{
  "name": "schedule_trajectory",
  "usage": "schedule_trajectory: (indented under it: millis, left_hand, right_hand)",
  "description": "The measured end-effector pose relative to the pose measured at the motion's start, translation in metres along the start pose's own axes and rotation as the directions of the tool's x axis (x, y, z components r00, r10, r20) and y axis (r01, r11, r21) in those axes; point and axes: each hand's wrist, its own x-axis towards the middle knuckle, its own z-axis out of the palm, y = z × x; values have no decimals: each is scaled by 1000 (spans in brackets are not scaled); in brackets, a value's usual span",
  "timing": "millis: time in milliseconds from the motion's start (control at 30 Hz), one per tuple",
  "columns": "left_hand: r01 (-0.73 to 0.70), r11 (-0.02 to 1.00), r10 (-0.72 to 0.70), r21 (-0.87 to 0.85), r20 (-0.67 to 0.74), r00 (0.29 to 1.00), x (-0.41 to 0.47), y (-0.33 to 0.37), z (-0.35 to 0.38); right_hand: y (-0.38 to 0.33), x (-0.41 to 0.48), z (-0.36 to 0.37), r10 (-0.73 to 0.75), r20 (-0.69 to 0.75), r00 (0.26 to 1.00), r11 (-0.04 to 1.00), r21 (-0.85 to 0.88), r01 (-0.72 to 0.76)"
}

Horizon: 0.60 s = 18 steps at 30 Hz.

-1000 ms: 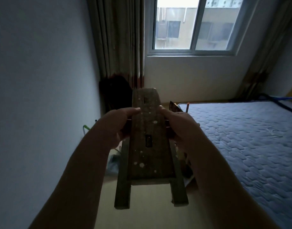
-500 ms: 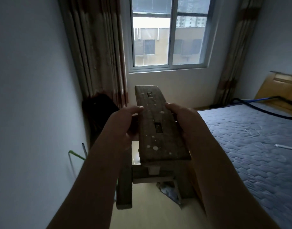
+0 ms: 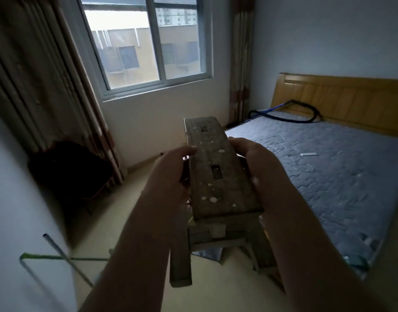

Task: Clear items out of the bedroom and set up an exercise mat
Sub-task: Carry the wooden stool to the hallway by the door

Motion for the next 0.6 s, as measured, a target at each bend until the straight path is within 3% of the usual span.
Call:
schedule_trajectory:
  millis: [233, 433, 600]
  left_hand:
    - [187, 980, -197, 71, 181, 964, 50, -21, 87]
    - [191, 966, -231, 173, 256, 938, 76, -45, 160]
    - [178, 946, -277, 271, 389, 879, 81, -58, 220]
  right_hand:
    - [-19, 22, -73, 25, -236, 971, 982, 188, 20]
    - [-33, 29, -135, 7, -400, 916, 963, 249, 101]
    - [-48, 22, -181, -12, -562, 827, 951, 248, 183]
